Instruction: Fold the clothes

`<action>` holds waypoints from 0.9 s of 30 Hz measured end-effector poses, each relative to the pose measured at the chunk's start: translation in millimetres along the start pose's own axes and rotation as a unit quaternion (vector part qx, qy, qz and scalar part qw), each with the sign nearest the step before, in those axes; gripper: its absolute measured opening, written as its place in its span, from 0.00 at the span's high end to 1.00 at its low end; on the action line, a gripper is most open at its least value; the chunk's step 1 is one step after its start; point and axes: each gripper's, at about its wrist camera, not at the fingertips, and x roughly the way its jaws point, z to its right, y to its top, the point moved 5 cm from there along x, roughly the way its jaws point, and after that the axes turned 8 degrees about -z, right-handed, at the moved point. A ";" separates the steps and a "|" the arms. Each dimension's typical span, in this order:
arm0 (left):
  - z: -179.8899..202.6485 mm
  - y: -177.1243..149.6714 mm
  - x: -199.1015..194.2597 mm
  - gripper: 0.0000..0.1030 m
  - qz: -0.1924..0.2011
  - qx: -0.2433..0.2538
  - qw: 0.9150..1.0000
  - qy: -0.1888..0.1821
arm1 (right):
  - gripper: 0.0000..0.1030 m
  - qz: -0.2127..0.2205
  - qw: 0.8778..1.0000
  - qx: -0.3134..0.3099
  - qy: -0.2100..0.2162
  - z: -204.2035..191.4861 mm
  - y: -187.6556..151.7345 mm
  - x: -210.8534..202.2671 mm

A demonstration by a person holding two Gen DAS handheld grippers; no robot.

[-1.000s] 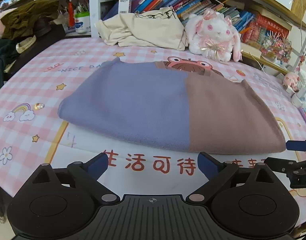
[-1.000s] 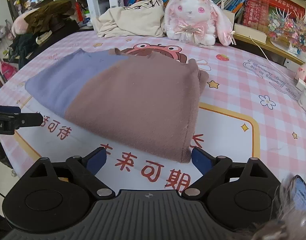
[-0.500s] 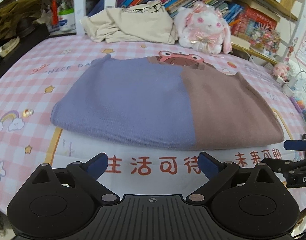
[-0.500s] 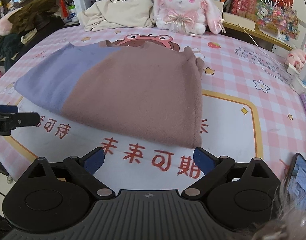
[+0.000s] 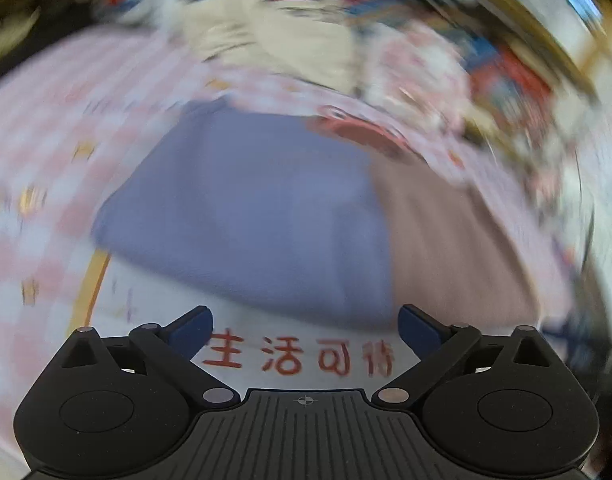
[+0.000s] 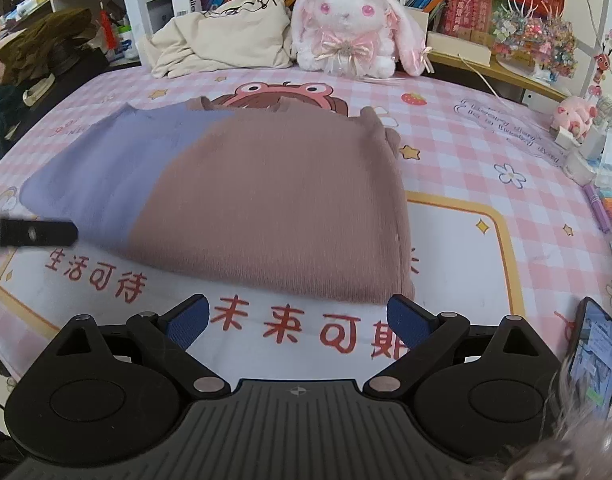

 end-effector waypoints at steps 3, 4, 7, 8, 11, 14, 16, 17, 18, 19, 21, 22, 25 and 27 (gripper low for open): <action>-36.0 8.0 1.9 0.32 -0.004 -0.138 0.989 -0.050 | 0.06 0.002 1.000 0.003 -0.005 -2.4 2.9 0.2; -46.9 8.5 3.4 0.40 -0.005 -0.180 0.981 -0.065 | 0.06 0.002 1.000 0.004 -0.006 -2.8 3.7 0.3; -67.5 7.7 8.3 0.55 0.006 -0.260 0.961 -0.094 | 0.06 0.003 1.000 0.008 -0.010 -4.1 5.6 0.5; -73.1 7.2 10.0 0.56 0.012 -0.281 0.954 -0.103 | 0.06 0.003 1.000 0.009 -0.012 -4.7 6.1 0.3; -89.6 4.5 14.6 0.56 0.037 -0.360 0.922 -0.135 | 0.07 0.006 1.000 0.009 -0.017 -6.5 8.4 -0.8; -105.8 2.3 19.0 0.56 0.064 -0.438 0.881 -0.168 | 0.07 0.009 1.000 0.007 -0.023 -7.3 10.3 -2.3; -109.9 6.4 22.2 0.56 0.073 -0.455 0.870 -0.175 | 0.07 0.011 1.000 0.010 -0.027 -6.7 11.0 -3.5; -109.0 8.7 22.5 0.56 0.075 -0.451 0.873 -0.173 | 0.07 0.012 0.999 0.013 -0.029 -5.7 11.3 -3.7; -107.9 11.2 22.9 0.56 0.075 -0.443 0.877 -0.168 | 0.07 0.012 0.999 0.018 -0.030 -4.4 11.7 -3.8; -106.8 13.8 23.2 0.56 0.076 -0.436 0.882 -0.164 | 0.07 0.012 0.999 0.022 -0.031 -3.1 12.0 -3.9; -104.6 18.8 23.8 0.58 0.077 -0.420 0.891 -0.155 | 0.07 0.012 0.999 0.034 -0.033 -0.2 12.8 -3.1; -104.0 20.9 24.2 0.61 0.077 -0.414 0.895 -0.150 | 0.07 0.013 0.999 0.041 -0.034 1.3 13.0 -2.8; -109.5 20.1 24.7 0.80 0.068 -0.408 0.901 -0.134 | 0.09 0.017 0.997 0.060 -0.036 5.6 14.3 -2.6; -111.2 20.8 24.7 0.86 0.067 -0.399 0.905 -0.134 | 0.09 0.024 0.996 0.074 -0.039 8.1 16.8 -3.2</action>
